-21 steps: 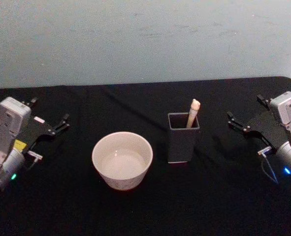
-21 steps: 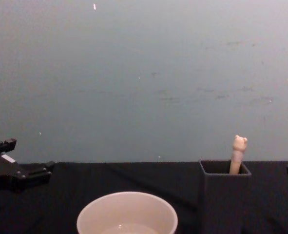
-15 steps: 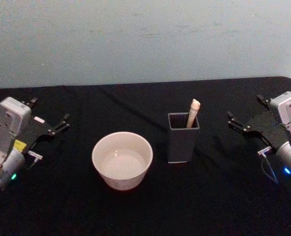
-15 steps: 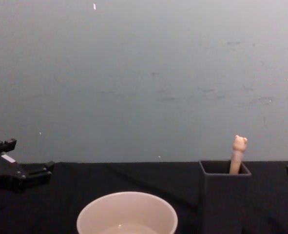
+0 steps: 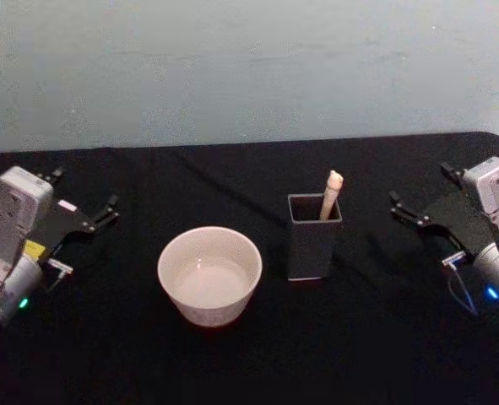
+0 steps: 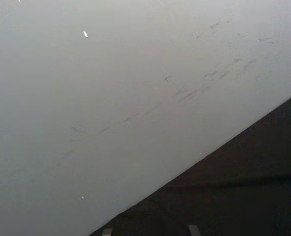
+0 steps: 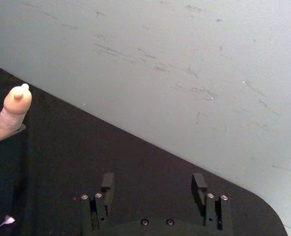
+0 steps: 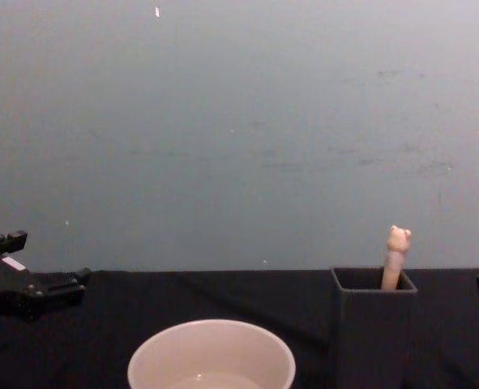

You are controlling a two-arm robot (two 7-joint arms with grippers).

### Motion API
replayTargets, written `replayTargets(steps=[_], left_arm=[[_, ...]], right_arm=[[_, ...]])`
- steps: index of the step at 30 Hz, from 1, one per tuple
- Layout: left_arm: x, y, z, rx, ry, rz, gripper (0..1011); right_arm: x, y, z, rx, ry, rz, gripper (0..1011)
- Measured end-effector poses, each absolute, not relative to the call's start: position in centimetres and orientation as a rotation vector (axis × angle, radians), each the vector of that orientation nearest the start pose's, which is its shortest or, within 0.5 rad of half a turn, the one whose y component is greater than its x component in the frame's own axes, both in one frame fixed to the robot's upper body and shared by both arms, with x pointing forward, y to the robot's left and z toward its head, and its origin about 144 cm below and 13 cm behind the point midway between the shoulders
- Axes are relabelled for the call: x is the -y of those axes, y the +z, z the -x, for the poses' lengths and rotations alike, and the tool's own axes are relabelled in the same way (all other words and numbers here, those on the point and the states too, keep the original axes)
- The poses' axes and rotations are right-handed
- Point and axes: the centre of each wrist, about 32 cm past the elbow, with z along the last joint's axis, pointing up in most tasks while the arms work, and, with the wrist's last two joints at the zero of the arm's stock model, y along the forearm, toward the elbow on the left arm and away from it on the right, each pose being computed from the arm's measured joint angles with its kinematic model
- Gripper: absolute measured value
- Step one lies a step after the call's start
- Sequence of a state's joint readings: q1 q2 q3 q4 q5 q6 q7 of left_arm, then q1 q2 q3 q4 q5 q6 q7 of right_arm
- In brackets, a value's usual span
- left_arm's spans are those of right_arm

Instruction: Pick up the stirring spoon with one hand, stir inside the cup, then place it back in its original position.

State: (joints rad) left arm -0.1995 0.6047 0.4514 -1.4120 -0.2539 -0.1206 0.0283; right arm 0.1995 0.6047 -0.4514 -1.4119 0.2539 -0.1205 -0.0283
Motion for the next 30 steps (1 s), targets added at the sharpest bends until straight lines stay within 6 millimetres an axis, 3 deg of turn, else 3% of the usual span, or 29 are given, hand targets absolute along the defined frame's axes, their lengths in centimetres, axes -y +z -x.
replayTargets(steps=[30], left_arm=[[-30.97,113.98,-48.86,0.285,1.248,-0.304,1001]], right_arm=[[30.97,113.98,-48.86,0.285,-1.248,0.305,1000]])
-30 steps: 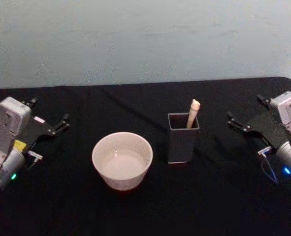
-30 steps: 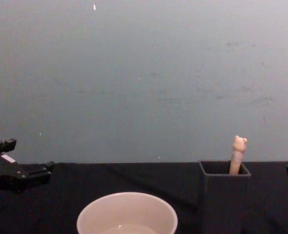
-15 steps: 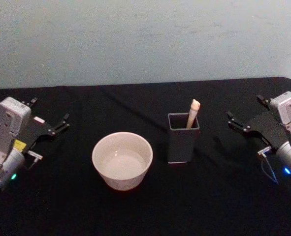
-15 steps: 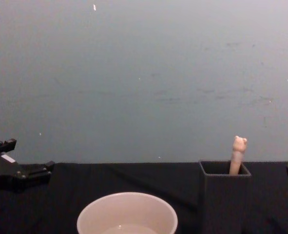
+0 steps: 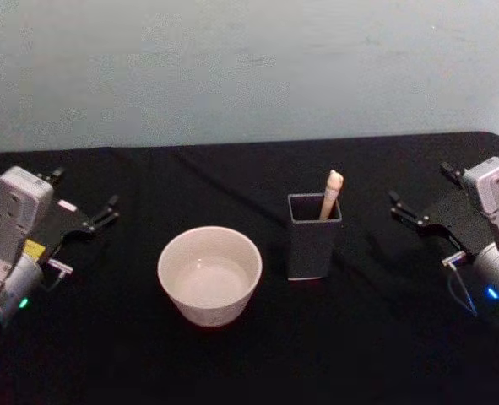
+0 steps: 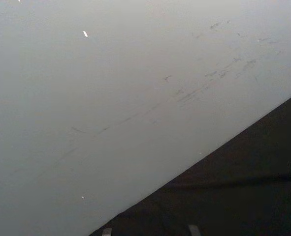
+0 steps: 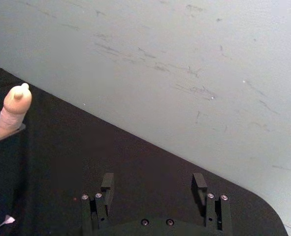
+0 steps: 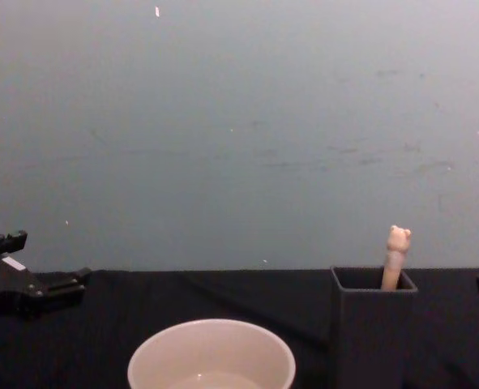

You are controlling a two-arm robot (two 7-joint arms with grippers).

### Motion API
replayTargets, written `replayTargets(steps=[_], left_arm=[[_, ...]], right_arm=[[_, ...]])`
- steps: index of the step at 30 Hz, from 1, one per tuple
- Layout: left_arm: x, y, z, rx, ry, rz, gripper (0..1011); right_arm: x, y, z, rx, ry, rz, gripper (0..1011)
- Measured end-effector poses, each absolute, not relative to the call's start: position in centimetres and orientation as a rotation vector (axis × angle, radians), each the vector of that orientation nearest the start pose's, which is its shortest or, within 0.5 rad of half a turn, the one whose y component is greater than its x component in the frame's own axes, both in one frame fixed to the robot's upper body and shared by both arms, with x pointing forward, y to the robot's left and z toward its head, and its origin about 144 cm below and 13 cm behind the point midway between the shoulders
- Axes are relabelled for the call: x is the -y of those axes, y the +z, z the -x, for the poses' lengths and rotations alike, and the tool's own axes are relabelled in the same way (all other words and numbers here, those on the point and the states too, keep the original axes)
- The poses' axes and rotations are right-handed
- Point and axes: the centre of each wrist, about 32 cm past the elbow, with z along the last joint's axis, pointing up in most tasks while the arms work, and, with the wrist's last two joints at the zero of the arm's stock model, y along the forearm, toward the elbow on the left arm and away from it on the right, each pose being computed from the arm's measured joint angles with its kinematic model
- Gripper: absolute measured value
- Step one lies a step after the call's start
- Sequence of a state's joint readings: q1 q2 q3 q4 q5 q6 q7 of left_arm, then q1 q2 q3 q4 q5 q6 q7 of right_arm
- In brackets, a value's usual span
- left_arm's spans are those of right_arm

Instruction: Pick up the stirring spoon with one hand, stir inside the cup, then place it back in its original position.

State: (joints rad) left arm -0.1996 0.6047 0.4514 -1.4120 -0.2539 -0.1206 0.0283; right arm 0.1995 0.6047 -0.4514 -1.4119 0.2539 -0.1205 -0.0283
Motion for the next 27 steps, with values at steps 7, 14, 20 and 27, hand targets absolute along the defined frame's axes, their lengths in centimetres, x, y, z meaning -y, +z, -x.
replayTargets(steps=[7,14,20,27], left_arm=[[-31.0,114.0,-48.9,0.285,1.248,-0.304,1001],[-31.0,114.0,-48.9,0.285,1.248,-0.304,1001],[-31.0,114.0,-48.9,0.285,1.248,-0.304,1001],[-31.0,114.0,-48.9,0.285,1.248,-0.304,1001]], right_arm=[[31.0,114.0,-48.9,0.285,-1.248,0.304,1000],[31.3,114.6,-48.4,0.238,-1.214,0.276,1000],[31.7,115.5,-47.5,0.148,-1.153,0.232,1000],[32.0,116.6,-46.2,0.025,-1.047,0.163,1000]])
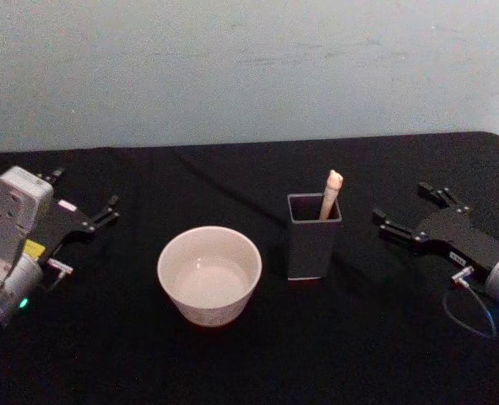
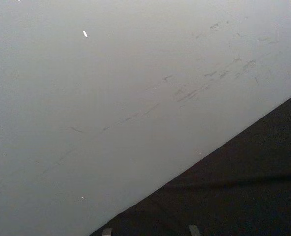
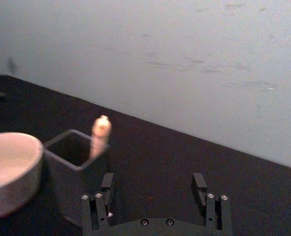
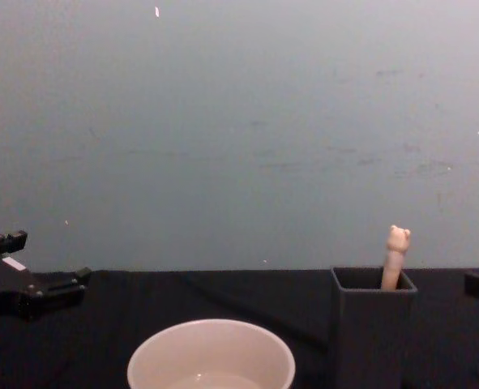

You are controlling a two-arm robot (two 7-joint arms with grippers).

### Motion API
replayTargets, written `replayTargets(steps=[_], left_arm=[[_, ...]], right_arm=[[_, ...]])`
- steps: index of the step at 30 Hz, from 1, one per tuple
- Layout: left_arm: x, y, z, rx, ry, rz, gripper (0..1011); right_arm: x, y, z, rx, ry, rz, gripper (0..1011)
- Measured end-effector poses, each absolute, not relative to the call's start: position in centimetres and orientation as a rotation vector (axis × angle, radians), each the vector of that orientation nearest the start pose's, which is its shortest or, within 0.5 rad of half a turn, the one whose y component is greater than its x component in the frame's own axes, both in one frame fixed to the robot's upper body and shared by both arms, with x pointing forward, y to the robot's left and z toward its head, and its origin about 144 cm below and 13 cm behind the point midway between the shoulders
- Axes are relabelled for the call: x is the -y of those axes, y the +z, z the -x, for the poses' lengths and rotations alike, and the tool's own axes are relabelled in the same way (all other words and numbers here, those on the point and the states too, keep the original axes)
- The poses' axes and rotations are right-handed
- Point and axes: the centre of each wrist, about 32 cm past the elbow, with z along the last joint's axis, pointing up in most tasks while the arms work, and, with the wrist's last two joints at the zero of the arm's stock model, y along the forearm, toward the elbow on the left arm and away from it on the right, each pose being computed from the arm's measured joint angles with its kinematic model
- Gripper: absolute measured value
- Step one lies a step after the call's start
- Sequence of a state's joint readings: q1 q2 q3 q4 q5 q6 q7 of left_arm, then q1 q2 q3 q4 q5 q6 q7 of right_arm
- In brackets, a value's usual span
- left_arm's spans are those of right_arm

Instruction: Pick up the stirring spoon with one hand, stir inside the cup, then place it back in its original position.

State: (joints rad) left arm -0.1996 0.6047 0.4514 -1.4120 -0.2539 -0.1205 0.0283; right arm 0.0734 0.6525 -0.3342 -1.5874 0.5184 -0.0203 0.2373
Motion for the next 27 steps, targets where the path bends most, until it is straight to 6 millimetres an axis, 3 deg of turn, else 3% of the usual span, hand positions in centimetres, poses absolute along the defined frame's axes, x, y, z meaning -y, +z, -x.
replayTargets(steps=[13,27], left_arm=[[-31.0,114.0,-48.9,0.285,1.248,-0.304,1001],[-31.0,114.0,-48.9,0.285,1.248,-0.304,1001]], right_arm=[[30.1,117.1,-46.8,-0.085,-0.932,0.077,1002],[27.3,116.5,-49.5,-0.090,-0.937,0.054,1002]])
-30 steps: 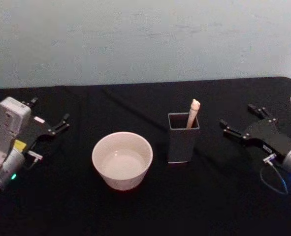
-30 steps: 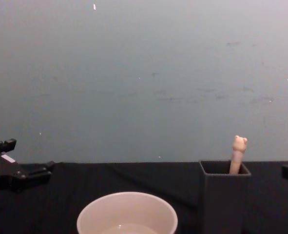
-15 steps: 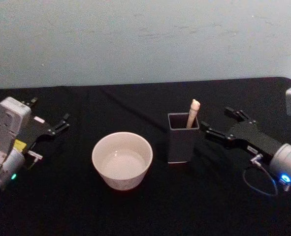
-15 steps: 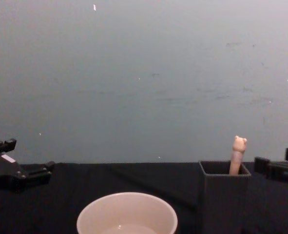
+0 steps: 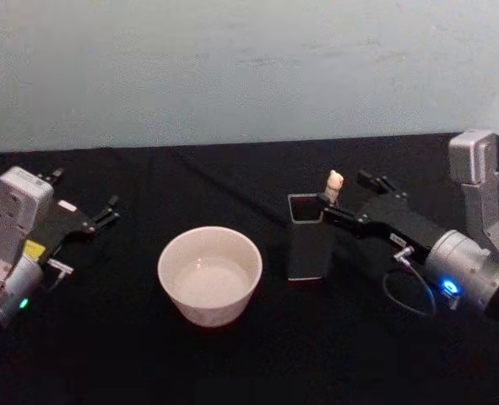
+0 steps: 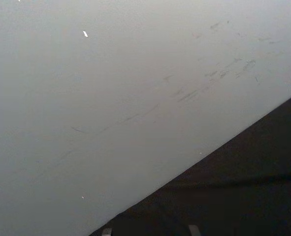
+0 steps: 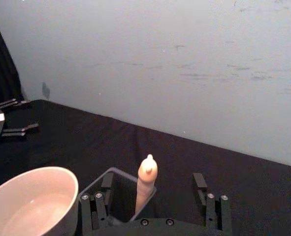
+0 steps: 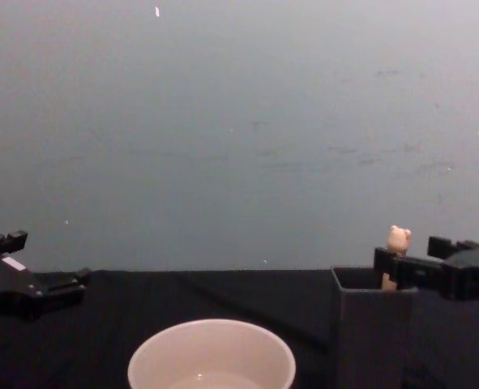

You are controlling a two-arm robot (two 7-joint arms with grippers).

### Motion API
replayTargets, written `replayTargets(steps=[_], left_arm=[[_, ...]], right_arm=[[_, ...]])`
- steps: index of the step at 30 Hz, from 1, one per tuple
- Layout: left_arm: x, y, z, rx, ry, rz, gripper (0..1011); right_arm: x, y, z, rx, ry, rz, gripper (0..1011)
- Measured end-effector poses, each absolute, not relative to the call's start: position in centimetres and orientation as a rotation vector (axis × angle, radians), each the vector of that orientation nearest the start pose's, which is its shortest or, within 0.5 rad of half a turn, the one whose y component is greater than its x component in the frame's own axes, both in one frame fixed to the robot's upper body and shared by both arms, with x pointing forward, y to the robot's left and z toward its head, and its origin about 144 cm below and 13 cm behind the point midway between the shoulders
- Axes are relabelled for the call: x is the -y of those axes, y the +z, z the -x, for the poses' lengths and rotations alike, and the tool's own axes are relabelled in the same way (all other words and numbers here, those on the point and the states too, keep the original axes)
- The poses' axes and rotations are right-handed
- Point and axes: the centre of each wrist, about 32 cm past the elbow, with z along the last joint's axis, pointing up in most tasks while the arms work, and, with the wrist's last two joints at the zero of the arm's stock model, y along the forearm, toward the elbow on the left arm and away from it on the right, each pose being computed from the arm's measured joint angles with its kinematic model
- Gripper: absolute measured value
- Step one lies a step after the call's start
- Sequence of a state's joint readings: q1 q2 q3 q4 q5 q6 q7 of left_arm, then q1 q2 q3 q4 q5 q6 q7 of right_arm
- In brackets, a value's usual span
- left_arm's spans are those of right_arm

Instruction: Pick up the stirring spoon with one hand, stir inside the cup, then place it back in its original position.

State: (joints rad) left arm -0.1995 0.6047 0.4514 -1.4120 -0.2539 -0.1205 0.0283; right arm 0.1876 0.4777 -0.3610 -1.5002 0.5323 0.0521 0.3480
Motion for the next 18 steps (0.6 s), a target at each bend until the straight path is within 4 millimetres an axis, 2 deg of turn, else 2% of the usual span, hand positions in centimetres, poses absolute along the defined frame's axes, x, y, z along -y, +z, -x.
replayTargets(steps=[18], left_arm=[[-31.0,114.0,-48.9,0.285,1.248,-0.304,1001]], right_arm=[[25.6,116.5,-51.5,-0.091,-0.943,0.047,1000]])
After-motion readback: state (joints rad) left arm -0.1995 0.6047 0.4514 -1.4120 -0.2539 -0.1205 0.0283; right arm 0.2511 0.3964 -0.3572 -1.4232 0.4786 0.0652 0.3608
